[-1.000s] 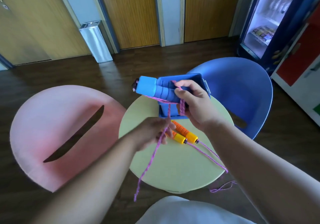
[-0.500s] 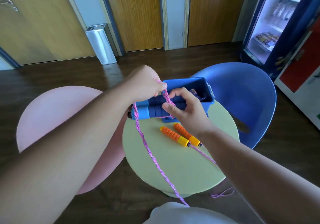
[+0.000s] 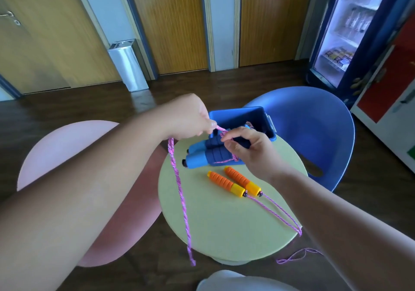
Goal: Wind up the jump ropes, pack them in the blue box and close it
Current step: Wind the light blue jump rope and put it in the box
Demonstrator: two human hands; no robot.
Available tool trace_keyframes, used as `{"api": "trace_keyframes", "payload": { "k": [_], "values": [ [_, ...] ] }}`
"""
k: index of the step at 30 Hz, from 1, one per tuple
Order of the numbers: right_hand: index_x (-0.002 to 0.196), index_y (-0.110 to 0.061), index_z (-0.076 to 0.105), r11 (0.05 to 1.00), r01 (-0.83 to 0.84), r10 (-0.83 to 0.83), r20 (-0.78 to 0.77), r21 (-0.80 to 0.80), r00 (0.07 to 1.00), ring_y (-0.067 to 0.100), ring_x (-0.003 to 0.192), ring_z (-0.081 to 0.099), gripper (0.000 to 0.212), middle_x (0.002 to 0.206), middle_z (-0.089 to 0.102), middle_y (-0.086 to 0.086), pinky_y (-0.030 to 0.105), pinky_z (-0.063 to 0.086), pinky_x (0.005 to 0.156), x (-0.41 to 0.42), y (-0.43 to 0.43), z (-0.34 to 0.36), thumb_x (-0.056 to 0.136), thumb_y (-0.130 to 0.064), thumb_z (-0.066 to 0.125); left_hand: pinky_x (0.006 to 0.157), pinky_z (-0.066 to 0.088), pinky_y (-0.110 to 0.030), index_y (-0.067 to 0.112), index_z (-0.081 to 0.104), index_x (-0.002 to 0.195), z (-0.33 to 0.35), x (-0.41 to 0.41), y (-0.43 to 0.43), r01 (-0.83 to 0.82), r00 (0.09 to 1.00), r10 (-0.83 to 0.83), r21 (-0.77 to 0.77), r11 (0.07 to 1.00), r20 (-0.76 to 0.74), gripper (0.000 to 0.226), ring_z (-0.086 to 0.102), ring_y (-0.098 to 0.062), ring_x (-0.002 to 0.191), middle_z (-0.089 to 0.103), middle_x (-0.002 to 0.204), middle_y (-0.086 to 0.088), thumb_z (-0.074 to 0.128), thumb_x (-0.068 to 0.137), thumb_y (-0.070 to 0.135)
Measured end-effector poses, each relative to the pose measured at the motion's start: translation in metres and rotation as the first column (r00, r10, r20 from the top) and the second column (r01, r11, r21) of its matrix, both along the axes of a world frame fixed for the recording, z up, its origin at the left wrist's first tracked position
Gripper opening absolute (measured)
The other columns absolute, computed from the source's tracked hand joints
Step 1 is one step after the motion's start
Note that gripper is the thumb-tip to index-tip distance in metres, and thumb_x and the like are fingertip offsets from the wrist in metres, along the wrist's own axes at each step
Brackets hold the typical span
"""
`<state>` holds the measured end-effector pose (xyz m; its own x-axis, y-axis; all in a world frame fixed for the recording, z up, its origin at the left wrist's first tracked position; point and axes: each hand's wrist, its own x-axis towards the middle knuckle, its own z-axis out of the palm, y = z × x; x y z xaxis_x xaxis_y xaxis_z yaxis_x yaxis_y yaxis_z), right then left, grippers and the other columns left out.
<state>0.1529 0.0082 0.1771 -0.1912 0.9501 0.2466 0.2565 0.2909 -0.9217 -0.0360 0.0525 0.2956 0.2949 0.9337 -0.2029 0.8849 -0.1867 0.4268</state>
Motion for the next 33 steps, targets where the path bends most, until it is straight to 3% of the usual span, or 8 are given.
{"api": "trace_keyframes", "payload": {
  "k": [5,9,12,16,21,25,28,33],
  "values": [
    [0.1,-0.015,0.072,0.999,-0.037,0.037,-0.012,0.005,0.999,-0.004,0.084,0.06,0.011,0.094,0.068,-0.011,0.009,0.044,0.075,0.005,-0.002,0.001,0.099,-0.009,0.063,0.056,0.042,-0.027,0.021,0.078,0.08,0.008,-0.013,0.0,0.073,0.997,-0.071,0.073,0.995,-0.021,0.028,0.05,-0.011,0.051,0.068,0.063,0.0,0.068,0.096,0.04],
    [0.095,-0.007,0.068,0.992,-0.118,0.103,-0.238,-0.05,0.966,0.004,0.055,0.05,0.013,0.069,0.06,-0.017,0.014,0.039,0.053,0.002,-0.01,0.008,0.099,0.001,0.059,0.05,0.038,-0.021,0.029,0.078,0.085,0.003,-0.023,0.02,0.076,0.993,-0.088,0.146,0.986,0.078,0.022,0.047,-0.001,0.046,0.066,0.062,0.008,0.068,0.096,0.044],
    [0.089,-0.01,0.066,0.98,-0.148,0.075,-0.45,-0.13,0.89,0.016,0.049,0.03,0.018,0.063,0.047,0.002,0.025,0.023,0.047,-0.003,-0.012,0.016,0.1,-0.001,0.056,0.048,0.041,-0.018,0.018,0.076,0.09,-0.039,-0.037,0.037,-0.072,0.917,0.103,-0.094,0.993,0.386,0.021,0.048,-0.004,0.048,0.063,0.063,0.004,0.069,0.097,0.036],
    [0.091,-0.019,0.068,0.986,-0.05,-0.048,-0.559,-0.159,0.828,0.026,0.058,0.028,0.01,0.079,0.048,0.016,0.034,0.021,0.051,-0.015,0.006,0.023,0.098,-0.019,0.06,0.045,0.043,-0.02,0.003,0.068,0.11,-0.111,-0.035,0.029,-0.225,0.645,0.481,-0.454,0.862,0.594,0.026,0.056,-0.008,0.048,0.067,0.066,0.001,0.05,0.108,0.021],
    [0.103,-0.01,0.065,0.98,0.188,-0.196,-0.401,-0.061,0.895,0.008,0.082,0.059,0.007,0.096,0.065,0.004,0.027,0.05,0.076,-0.016,0.045,0.017,0.101,-0.011,0.059,0.051,0.037,-0.028,0.006,0.072,0.085,-0.108,0.015,-0.027,-0.137,0.69,0.32,-0.318,0.938,0.649,0.041,0.047,-0.019,0.048,0.06,0.06,-0.004,0.051,0.108,0.033],
    [0.102,0.002,0.061,0.992,0.122,-0.126,-0.244,-0.03,0.962,0.004,0.065,0.054,0.009,0.085,0.063,-0.002,0.017,0.046,0.063,-0.01,0.052,0.008,0.101,-0.006,0.058,0.043,0.032,-0.022,0.008,0.064,0.08,-0.061,0.017,-0.014,-0.195,0.605,0.371,-0.32,0.927,0.704,0.034,0.04,-0.015,0.04,0.052,0.051,0.001,0.056,0.105,0.029],
    [0.102,0.003,0.06,1.0,-0.002,0.004,-0.189,0.009,0.982,0.003,0.059,0.049,0.008,0.074,0.061,-0.012,0.016,0.041,0.058,-0.009,0.046,0.007,0.102,-0.005,0.057,0.044,0.029,-0.021,0.01,0.063,0.073,-0.022,0.003,0.012,-0.281,0.641,0.389,-0.27,0.921,0.662,0.03,0.035,-0.013,0.041,0.048,0.05,0.003,0.068,0.098,0.027],
    [0.105,0.002,0.066,0.978,-0.191,0.2,-0.099,0.089,0.975,0.0,0.057,0.049,0.012,0.07,0.06,-0.021,0.008,0.037,0.06,-0.017,0.037,0.03,0.101,0.001,0.055,0.05,0.03,-0.025,0.006,0.072,0.08,0.006,-0.002,0.033,-0.305,0.895,0.296,-0.026,0.952,0.335,0.031,0.035,-0.018,0.047,0.048,0.054,0.0,0.066,0.095,0.033]
  ]
}}
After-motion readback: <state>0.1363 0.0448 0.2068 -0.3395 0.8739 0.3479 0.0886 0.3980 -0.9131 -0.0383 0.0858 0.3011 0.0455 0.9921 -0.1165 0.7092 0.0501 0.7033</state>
